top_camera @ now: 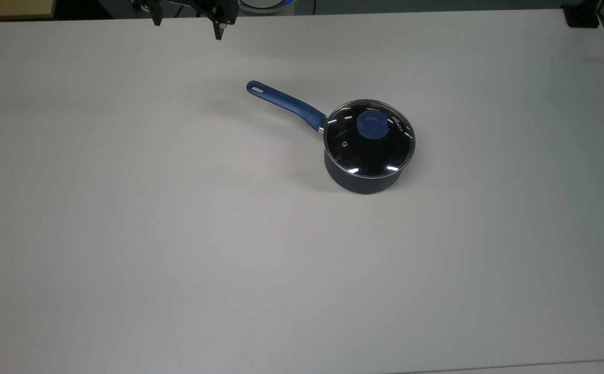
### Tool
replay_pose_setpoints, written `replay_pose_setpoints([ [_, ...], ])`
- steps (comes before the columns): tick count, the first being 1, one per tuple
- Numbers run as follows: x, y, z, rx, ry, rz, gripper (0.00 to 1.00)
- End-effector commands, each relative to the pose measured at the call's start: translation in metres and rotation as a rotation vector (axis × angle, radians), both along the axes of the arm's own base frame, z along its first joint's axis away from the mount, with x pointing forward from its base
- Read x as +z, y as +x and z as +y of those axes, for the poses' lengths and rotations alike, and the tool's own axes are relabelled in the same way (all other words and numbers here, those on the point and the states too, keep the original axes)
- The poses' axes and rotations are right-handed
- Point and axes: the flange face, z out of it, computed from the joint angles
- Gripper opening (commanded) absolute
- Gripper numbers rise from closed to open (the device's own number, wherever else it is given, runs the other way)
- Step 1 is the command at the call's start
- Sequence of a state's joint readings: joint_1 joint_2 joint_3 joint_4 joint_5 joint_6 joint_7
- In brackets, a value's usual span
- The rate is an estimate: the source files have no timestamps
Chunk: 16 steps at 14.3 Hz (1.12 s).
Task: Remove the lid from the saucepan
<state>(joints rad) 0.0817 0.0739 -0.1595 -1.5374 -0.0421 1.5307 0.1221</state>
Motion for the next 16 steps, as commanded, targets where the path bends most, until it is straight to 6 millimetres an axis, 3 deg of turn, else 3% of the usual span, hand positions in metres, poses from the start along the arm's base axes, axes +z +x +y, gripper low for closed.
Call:
replay_pose_setpoints([
  [1, 0.0, -0.006, -0.004, -0.007, 0.011, 0.018, 1.0],
  [11, 0.004, -0.005, -0.007, 0.003, 0.001, 0.009, 1.0],
  [16, -0.024, 0.028, 0.003, 0.011, -0.011, -0.056, 1.0],
])
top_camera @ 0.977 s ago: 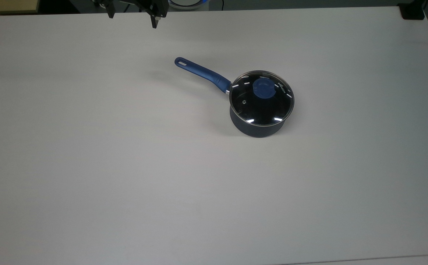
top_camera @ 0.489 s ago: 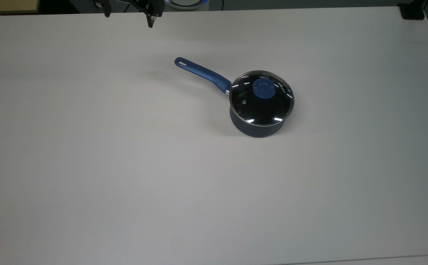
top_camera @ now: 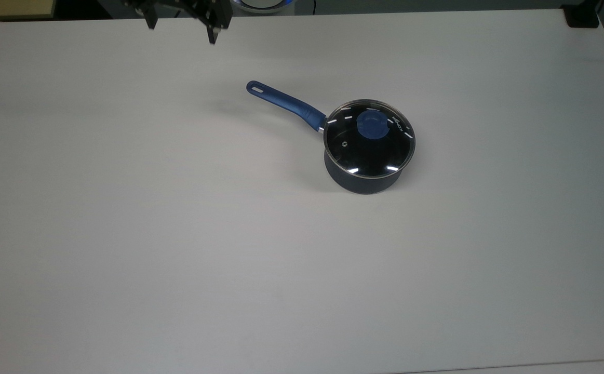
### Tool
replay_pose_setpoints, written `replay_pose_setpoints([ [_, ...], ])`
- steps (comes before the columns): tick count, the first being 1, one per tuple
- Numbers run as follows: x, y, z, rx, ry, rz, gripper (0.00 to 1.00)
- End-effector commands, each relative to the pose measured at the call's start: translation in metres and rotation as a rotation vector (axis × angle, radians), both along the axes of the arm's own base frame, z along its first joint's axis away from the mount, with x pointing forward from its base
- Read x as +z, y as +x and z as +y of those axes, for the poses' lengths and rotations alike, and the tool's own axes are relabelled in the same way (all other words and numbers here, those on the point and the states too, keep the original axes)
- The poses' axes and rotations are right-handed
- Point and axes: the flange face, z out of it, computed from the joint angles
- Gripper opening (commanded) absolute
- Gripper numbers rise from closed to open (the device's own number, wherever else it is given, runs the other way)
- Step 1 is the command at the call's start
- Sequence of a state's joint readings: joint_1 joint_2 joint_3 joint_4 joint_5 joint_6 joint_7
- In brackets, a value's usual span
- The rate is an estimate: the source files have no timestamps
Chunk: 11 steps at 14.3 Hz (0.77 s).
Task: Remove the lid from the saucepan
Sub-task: 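Move the open gripper over the saucepan and lower it onto the blue lid knob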
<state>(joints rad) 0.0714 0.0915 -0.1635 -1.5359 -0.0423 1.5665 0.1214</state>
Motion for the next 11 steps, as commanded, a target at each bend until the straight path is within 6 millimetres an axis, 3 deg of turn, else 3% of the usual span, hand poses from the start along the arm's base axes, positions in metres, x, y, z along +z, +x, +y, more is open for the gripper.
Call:
replay_pose_setpoints([
  [1, -0.019, 0.022, 0.014, 0.029, 0.0, -0.046, 1.0],
  [3, -0.02, 0.029, 0.026, 0.041, 0.02, -0.072, 1.0],
  [4, -0.017, 0.033, 0.041, 0.059, 0.053, -0.1, 1.0],
  [8, -0.045, 0.054, 0.088, 0.104, 0.115, -0.12, 1.0],
  [11, -0.046, 0.058, 0.132, 0.118, 0.164, -0.163, 1.0],
])
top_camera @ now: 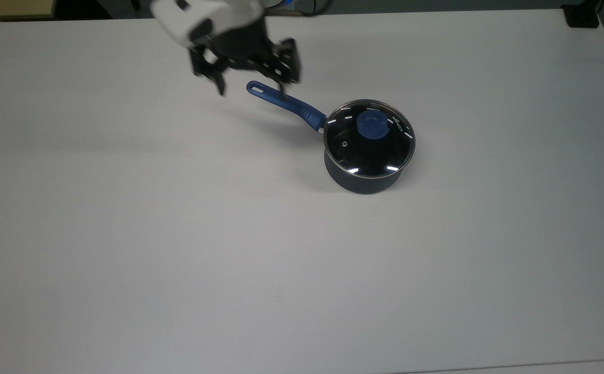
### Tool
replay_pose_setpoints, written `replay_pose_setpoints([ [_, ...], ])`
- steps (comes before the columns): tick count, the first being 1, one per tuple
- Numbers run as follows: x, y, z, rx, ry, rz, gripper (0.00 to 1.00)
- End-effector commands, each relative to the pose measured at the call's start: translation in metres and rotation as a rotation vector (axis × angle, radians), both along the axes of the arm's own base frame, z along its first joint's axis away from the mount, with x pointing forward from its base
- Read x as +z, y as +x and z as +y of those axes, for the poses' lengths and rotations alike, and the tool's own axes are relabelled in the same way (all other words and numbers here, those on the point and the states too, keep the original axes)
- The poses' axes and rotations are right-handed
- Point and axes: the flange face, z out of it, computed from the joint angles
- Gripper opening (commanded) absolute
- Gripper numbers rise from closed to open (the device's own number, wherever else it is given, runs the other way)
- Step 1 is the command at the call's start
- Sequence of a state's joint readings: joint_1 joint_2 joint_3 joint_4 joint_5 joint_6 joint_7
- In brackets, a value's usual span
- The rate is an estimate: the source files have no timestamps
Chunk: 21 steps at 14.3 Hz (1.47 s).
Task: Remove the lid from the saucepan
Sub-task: 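Move the open gripper over the saucepan and lower it onto the blue lid knob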
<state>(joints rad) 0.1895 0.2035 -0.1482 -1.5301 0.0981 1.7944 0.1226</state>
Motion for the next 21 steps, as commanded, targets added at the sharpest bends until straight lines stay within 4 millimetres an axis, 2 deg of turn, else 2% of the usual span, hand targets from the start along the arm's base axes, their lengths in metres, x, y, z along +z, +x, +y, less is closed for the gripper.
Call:
replay_pose_setpoints([
  [1, -0.002, 0.005, 0.043, -0.019, 0.053, -0.031, 1.0],
  [2, -0.001, 0.003, 0.055, -0.012, 0.053, -0.031, 1.0],
  [3, -0.002, 0.0, 0.077, 0.02, 0.056, -0.028, 1.0],
  [4, -0.009, -0.002, 0.098, 0.047, 0.056, -0.015, 1.0],
  [5, -0.016, -0.007, 0.127, 0.077, 0.053, -0.002, 1.0],
  [6, -0.026, -0.009, 0.145, 0.095, 0.046, 0.012, 1.0],
  [7, -0.042, -0.012, 0.168, 0.123, 0.036, 0.038, 1.0],
  [10, -0.066, -0.018, 0.202, 0.164, 0.026, 0.075, 1.0],
  [13, -0.083, -0.015, 0.209, 0.178, -0.001, 0.092, 1.0],
  [21, -0.097, -0.005, 0.201, 0.19, -0.066, 0.062, 1.0],
])
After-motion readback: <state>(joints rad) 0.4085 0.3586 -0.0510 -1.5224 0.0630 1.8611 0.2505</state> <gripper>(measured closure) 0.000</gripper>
